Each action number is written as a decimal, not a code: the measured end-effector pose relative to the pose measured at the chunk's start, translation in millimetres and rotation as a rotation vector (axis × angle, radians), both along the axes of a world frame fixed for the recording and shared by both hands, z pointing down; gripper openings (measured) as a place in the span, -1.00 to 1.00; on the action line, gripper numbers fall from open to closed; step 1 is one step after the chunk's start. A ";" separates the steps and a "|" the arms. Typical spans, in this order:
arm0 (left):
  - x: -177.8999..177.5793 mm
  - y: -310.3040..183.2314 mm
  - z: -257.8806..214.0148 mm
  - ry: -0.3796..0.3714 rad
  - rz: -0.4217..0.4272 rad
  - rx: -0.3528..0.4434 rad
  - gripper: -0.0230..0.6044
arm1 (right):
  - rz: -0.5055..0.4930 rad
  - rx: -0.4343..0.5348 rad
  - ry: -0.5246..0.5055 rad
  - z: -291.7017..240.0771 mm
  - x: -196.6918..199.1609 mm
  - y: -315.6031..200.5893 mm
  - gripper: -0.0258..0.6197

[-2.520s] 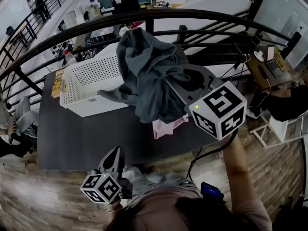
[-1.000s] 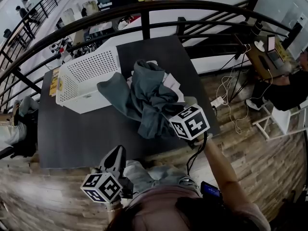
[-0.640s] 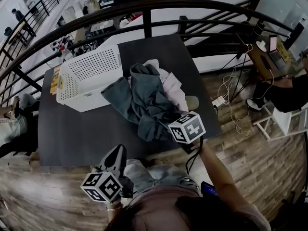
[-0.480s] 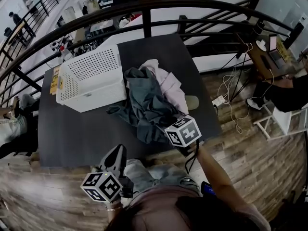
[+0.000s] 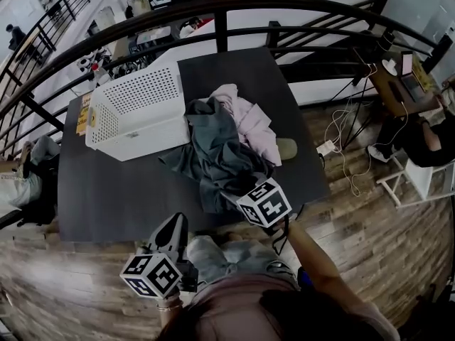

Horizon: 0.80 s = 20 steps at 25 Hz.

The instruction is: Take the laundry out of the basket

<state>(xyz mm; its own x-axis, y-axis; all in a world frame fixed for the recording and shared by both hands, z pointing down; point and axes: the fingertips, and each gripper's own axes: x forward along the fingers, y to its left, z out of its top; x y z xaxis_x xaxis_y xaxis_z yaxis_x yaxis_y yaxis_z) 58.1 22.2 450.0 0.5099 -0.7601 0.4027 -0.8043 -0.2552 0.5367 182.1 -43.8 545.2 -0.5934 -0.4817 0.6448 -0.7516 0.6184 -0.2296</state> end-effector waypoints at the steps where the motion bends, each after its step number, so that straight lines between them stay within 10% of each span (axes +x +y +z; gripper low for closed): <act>1: -0.6 1.4 0.4 -0.001 0.000 -0.002 -0.94 | -0.001 0.012 0.005 -2.9 -1.0 1.6 -0.15; 20: -37.3 51.5 -7.3 -0.018 0.051 -0.001 -0.93 | 0.216 0.116 -0.090 -52.8 4.8 42.9 -0.11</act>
